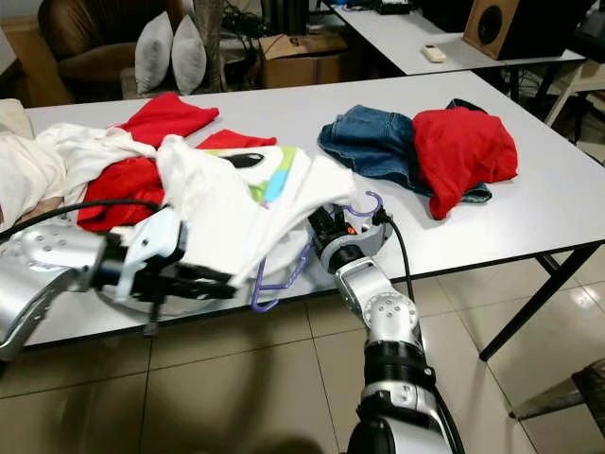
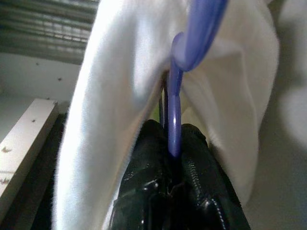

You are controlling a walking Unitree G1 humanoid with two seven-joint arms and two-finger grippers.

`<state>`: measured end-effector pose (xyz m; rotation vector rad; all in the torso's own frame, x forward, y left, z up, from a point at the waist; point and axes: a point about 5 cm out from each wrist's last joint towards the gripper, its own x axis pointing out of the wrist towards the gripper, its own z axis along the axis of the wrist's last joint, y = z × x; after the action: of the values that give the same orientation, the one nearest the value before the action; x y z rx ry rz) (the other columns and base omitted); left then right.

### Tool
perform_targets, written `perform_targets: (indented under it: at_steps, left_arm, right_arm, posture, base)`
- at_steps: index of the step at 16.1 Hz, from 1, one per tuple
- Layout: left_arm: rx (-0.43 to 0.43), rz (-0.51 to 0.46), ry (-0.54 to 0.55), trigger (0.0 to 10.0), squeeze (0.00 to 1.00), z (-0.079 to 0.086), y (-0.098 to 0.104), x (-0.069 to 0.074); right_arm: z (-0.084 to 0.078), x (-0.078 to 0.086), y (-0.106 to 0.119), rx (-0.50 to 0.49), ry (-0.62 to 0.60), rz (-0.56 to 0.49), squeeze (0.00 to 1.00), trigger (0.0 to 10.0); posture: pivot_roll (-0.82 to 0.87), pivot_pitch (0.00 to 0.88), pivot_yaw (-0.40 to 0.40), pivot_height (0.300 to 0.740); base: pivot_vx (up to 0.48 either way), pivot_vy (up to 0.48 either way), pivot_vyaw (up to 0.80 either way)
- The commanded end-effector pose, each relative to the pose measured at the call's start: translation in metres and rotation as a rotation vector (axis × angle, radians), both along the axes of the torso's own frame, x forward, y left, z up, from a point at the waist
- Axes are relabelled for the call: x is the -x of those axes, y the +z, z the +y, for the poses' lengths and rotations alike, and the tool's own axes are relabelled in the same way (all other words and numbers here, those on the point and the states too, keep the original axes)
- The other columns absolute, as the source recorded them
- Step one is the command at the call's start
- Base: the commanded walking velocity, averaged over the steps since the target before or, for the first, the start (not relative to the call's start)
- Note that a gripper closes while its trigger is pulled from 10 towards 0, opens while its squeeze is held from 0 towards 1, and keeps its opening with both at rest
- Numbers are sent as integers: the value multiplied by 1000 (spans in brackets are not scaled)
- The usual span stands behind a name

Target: Hang hanger

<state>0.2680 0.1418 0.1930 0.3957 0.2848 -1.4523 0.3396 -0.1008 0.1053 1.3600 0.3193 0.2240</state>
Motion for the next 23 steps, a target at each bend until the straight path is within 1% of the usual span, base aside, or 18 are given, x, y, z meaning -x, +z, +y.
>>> perform_targets:
  at_steps: [1, 3, 4, 6, 8, 9, 10, 11, 13, 15, 16, 17, 18, 19, 20, 21, 22, 23]
  left_arm:
    - [42, 36, -73, 0, 0, -9, 5, 7]
    - [-59, 59, -88, 0, 0, -4, -8, 9]
    - [-49, 82, -89, 0, 0, -4, -9, 10]
    - [-134, 109, -105, 0, 0, 0, -17, 12]
    - [-93, 110, -105, 0, 0, -4, -14, 11]
    - [-112, 106, -88, 0, 0, -4, -15, 7]
    - [-159, 92, -65, 0, 0, 0, -20, 4]
    - [-242, 47, -27, 0, 0, 8, -28, -2]
    - [-202, -31, 94, 0, 0, 12, -25, -19]
    - [-208, -137, 202, 0, 0, 18, -21, -36]
    - [-192, -135, 203, 0, 0, 19, -19, -37]
    - [-172, -76, 123, 0, 0, 19, -17, -28]
    - [-165, -42, 90, 0, 0, 19, -17, -22]
    - [-140, 26, 31, 0, 0, 15, -19, -12]
    - [-83, 66, -14, 0, 0, 6, -20, -5]
    - [-73, 67, -17, 0, 0, 5, -20, -5]
    - [-7, 89, -57, 0, 0, -4, -15, -3]
    - [36, 85, -74, 0, 0, -11, -12, -2]
  right_arm:
    - [39, -14, 35, -127, 4, -78, 0, 10000]
    - [41, -16, 38, -151, 0, -84, 0, 10000]
    - [40, -16, 39, -177, -11, -79, 0, 10000]
    - [37, -19, 40, -220, -32, -76, 0, 10000]
    - [37, -20, 39, -219, -36, -76, 0, 10000]
    - [37, -21, 41, -234, -34, -80, 0, 10000]
    - [37, -22, 42, -249, -30, -84, 0, 10000]
    - [38, -22, 45, -280, -18, -89, 0, 10000]
    - [41, -21, 47, -309, 16, -100, 0, 10000]
    - [45, -18, 45, -274, 57, -100, 0, 10000]
    - [46, -18, 44, -269, 61, -96, 0, 10000]
    - [46, -19, 42, -263, 52, -88, 0, 10000]
    - [45, -20, 42, -264, 44, -83, 0, 10000]
    - [43, -23, 42, -258, 26, -76, 0, 10000]
    - [43, -26, 43, -252, 16, -72, 0, 10000]
    - [43, -27, 44, -251, 16, -72, 0, 10000]
    - [44, -29, 44, -237, 8, -66, 0, 10000]
    - [45, -30, 44, -219, 12, -64, 0, 10000]
  posture:
    - [-74, 0, 7, 740]
    - [-74, 0, 11, 740]
    - [-74, 0, 11, 740]
    - [-77, 0, 12, 740]
    - [-75, 0, 10, 740]
    - [-69, 0, 5, 740]
    - [-69, 0, 5, 740]
    - [-66, 0, 0, 740]
    - [-61, 0, -4, 740]
    - [-54, 0, -13, 740]
    - [-50, 0, -17, 740]
    - [-48, 0, -19, 740]
    - [-42, 0, -22, 740]
    - [-39, 0, -25, 740]
    - [-30, 0, -34, 740]
    - [-30, 0, -34, 740]
    - [-22, 0, -43, 740]
    - [-20, 0, -47, 740]
  base:
    - [0, 0, 0]
    - [0, 0, 0]
    - [0, 0, 0]
    - [0, 0, 0]
    - [0, 0, 0]
    - [0, 0, 0]
    - [0, 0, 0]
    - [0, 0, 0]
    - [0, 0, 0]
    - [0, 0, 0]
    - [0, 0, 0]
    - [0, 0, 0]
    - [0, 0, 0]
    - [0, 0, 0]
    - [0, 0, 0]
    - [0, 0, 0]
    - [0, 0, 0]
    - [0, 0, 0]
